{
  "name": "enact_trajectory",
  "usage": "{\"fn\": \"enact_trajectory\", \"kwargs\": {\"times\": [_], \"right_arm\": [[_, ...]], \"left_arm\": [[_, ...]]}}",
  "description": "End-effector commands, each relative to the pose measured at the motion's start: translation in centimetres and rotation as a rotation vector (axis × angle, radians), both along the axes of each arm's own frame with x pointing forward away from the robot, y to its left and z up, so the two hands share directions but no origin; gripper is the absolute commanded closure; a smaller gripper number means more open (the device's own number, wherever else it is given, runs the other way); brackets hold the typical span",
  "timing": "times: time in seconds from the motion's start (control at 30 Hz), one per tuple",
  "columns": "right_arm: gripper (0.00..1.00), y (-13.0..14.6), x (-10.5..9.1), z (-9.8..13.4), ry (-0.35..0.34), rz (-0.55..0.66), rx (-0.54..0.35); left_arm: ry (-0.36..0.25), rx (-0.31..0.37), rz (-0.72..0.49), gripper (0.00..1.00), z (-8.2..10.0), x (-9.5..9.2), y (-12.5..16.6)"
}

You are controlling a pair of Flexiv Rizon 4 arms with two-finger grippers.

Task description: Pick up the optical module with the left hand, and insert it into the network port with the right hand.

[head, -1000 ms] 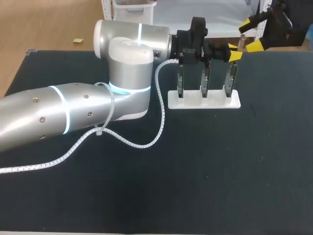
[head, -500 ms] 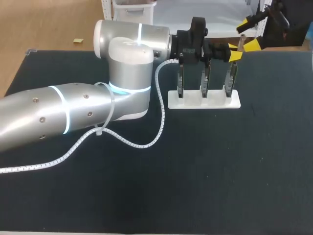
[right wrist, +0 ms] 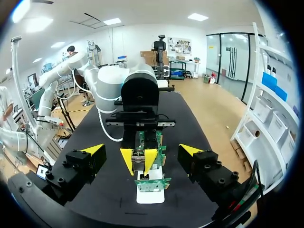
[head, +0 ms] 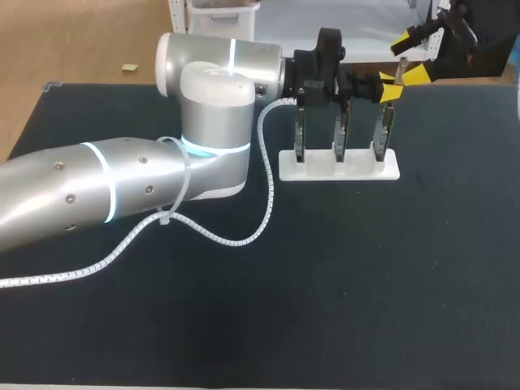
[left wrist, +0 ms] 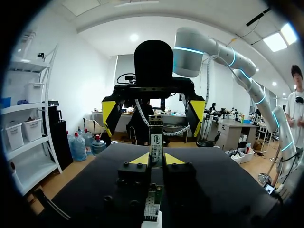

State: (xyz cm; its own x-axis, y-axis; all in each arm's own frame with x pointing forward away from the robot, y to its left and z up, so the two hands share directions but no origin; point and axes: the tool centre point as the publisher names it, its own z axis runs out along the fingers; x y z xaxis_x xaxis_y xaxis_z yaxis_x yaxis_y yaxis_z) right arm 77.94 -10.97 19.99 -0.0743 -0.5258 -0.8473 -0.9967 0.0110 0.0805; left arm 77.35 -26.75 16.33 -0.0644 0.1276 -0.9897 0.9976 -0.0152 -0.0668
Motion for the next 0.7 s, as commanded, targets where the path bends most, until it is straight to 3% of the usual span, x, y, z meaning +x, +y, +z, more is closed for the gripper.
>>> {"fn": "enact_trajectory", "kwargs": {"times": [0.03,0.13,0.17,0.7], "right_arm": [[0.0,0.2,0.02,0.03,-0.003,-0.003,-0.003],[0.95,0.22,0.07,0.07,-0.008,-0.007,-0.004],[1.0,0.21,0.1,0.07,-0.009,-0.008,-0.004],[1.0,0.11,0.32,0.01,-0.016,-0.013,-0.014]], "left_arm": [[0.002,0.003,-0.005,1.0,0.0,0.28,-0.13],[0.002,0.003,-0.005,1.0,0.0,0.28,-0.13],[0.002,0.003,-0.005,1.0,0.0,0.28,-0.13],[0.002,0.003,-0.005,1.0,0.0,0.28,-0.13]]}}
